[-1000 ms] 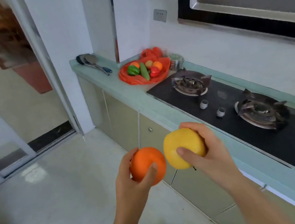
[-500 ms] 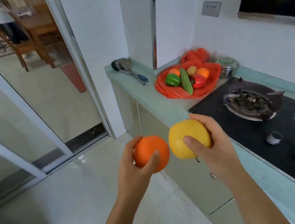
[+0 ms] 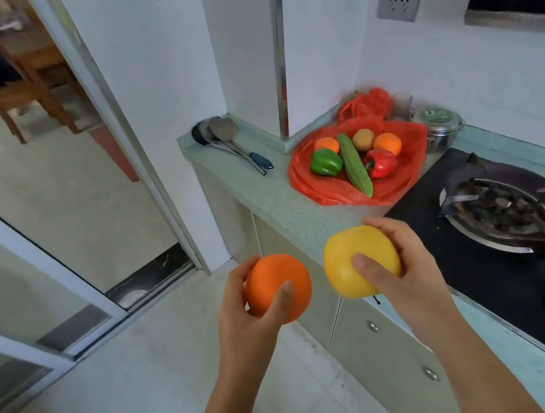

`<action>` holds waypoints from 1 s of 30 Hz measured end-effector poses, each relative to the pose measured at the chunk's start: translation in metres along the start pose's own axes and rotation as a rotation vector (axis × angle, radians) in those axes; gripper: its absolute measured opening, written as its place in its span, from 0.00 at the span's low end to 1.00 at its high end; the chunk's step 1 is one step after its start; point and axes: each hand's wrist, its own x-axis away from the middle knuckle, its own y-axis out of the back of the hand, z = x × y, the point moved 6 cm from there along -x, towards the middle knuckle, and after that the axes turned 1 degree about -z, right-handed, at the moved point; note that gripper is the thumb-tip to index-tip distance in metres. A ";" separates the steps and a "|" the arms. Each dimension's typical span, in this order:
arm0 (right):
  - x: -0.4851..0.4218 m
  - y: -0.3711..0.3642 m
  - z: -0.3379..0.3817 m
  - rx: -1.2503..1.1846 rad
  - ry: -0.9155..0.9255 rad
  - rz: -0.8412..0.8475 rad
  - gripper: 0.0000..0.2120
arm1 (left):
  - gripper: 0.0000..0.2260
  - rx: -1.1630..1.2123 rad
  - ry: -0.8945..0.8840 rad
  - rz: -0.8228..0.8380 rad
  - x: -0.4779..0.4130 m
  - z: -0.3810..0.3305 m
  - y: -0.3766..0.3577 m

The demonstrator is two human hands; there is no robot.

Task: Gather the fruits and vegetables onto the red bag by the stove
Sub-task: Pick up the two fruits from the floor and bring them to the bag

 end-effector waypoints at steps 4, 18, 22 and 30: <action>-0.026 -0.016 -0.010 0.042 -0.030 -0.055 0.21 | 0.19 -0.010 -0.006 0.007 -0.046 0.012 0.013; -0.185 -0.204 0.036 0.235 0.102 0.004 0.30 | 0.23 -0.021 -0.006 0.038 -0.259 0.043 0.103; -0.209 -0.224 0.018 0.311 0.043 0.002 0.29 | 0.25 -0.025 0.009 0.070 -0.299 0.058 0.111; -0.258 -0.199 -0.004 0.353 0.013 -0.110 0.27 | 0.25 0.005 0.058 0.196 -0.348 0.074 0.063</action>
